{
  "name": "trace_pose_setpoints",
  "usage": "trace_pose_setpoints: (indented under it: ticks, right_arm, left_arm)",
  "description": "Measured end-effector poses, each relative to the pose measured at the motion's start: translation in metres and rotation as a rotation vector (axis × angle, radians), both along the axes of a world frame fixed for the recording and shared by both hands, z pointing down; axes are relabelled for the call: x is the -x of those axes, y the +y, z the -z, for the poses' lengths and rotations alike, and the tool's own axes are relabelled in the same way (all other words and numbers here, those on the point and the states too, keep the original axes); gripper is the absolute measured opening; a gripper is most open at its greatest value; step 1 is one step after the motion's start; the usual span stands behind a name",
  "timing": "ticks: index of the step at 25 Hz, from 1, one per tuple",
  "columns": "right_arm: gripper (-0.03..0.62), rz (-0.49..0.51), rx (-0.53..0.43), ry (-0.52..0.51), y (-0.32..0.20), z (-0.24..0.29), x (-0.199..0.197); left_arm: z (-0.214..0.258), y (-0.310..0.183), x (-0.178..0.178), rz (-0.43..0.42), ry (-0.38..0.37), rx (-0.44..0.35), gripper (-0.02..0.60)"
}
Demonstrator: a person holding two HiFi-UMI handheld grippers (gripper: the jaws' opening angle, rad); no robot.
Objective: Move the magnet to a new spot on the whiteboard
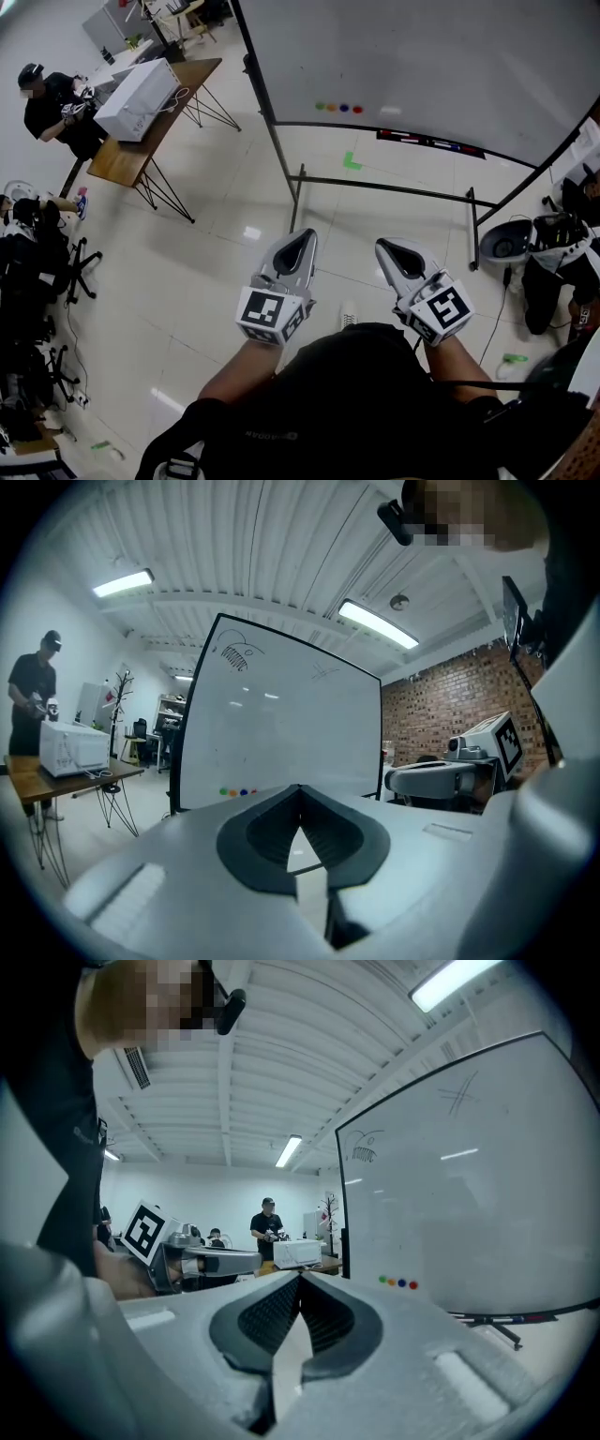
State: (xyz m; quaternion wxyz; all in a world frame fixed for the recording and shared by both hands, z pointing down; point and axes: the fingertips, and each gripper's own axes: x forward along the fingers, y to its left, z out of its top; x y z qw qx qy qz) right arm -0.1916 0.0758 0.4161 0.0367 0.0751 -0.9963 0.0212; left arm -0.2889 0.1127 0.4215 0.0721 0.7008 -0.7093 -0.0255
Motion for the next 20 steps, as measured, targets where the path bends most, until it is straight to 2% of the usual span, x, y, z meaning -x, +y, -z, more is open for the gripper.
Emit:
trace_pose_setpoints:
  ticks: [7, 12, 16, 20]
  right_arm:
    - [0.0, 0.011, -0.007, -0.022, -0.095, -0.003, 0.048]
    - [0.0, 0.003, 0.034, -0.017, -0.121, -0.016, 0.068]
    - [0.0, -0.054, 0.059, 0.009, -0.153, -0.031, 0.088]
    - [0.0, -0.115, 0.072, 0.026, -0.182, -0.036, 0.125]
  left_arm:
    - [0.002, -0.09, 0.048, 0.041, -0.018, -0.021, 0.015]
    - [-0.014, -0.12, 0.067, 0.018, -0.022, 0.026, 0.015]
    - [-0.024, -0.149, 0.096, -0.009, -0.004, 0.038, 0.015]
    - [-0.027, -0.185, 0.129, -0.073, 0.003, 0.039, 0.015]
